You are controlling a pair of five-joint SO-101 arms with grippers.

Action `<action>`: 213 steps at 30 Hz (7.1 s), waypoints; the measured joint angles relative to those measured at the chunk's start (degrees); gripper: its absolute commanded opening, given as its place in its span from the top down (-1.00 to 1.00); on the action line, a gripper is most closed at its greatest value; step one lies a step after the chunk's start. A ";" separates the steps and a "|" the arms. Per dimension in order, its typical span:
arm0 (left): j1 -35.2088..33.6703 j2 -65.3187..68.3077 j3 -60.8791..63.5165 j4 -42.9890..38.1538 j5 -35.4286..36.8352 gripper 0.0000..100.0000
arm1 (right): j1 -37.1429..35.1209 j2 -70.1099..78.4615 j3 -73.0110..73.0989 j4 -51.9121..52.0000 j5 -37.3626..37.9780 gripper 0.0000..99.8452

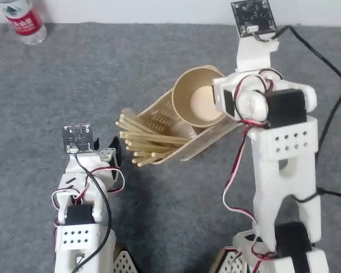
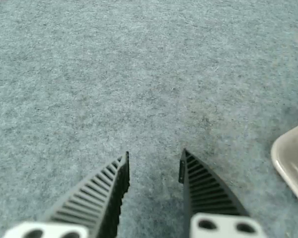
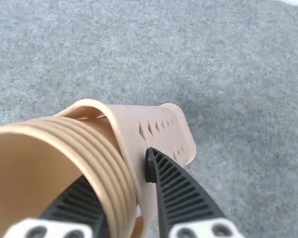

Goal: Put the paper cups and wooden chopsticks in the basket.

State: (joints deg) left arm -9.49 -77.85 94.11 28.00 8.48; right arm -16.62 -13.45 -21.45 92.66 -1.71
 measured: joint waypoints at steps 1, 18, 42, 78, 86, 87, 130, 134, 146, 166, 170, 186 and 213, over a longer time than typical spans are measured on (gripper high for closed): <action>0.09 0.00 0.00 0.00 0.00 0.65 | 0.18 0.97 -0.79 0.70 -0.26 0.99; 0.09 0.00 0.00 0.00 0.00 0.65 | 4.66 11.16 -26.02 8.09 -7.91 0.99; 0.00 0.00 0.00 0.00 0.00 0.65 | 4.40 17.32 -7.12 8.09 -26.46 0.99; 0.00 0.00 0.00 0.00 0.00 0.65 | 5.80 17.23 0.44 -0.09 -19.52 0.88; 0.00 0.00 0.00 0.00 0.00 0.65 | 5.10 17.32 -11.69 7.91 -17.58 0.54; 0.00 0.00 0.00 0.00 0.00 0.65 | 5.27 17.32 -13.80 7.91 -15.47 0.55; 16.09 38.68 -69.36 40.88 -0.18 0.48 | 37.36 -36.92 82.46 -44.13 7.03 0.98; 16.09 51.87 -83.69 51.96 -0.18 0.48 | 35.43 -36.92 85.80 -46.51 7.03 0.98; 16.18 60.57 -87.21 53.54 1.49 0.48 | 33.49 -37.27 87.47 -48.35 7.03 0.98; 16.97 44.66 -89.14 51.08 1.49 0.48 | 33.14 -37.27 87.47 -48.35 7.03 0.98; 16.97 32.70 -89.14 53.27 -0.18 0.48 | 33.05 -37.27 87.65 -48.35 7.03 0.98; -0.88 5.10 -57.05 52.57 -6.51 0.47 | 17.58 -51.52 75.78 -29.01 2.29 0.98; -6.33 -25.76 -26.11 41.49 5.54 0.47 | 2.81 -90.29 88.26 -26.99 -15.65 0.86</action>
State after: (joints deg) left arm -15.82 -103.60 68.00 69.49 14.02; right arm -13.80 -103.74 66.81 65.67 -17.36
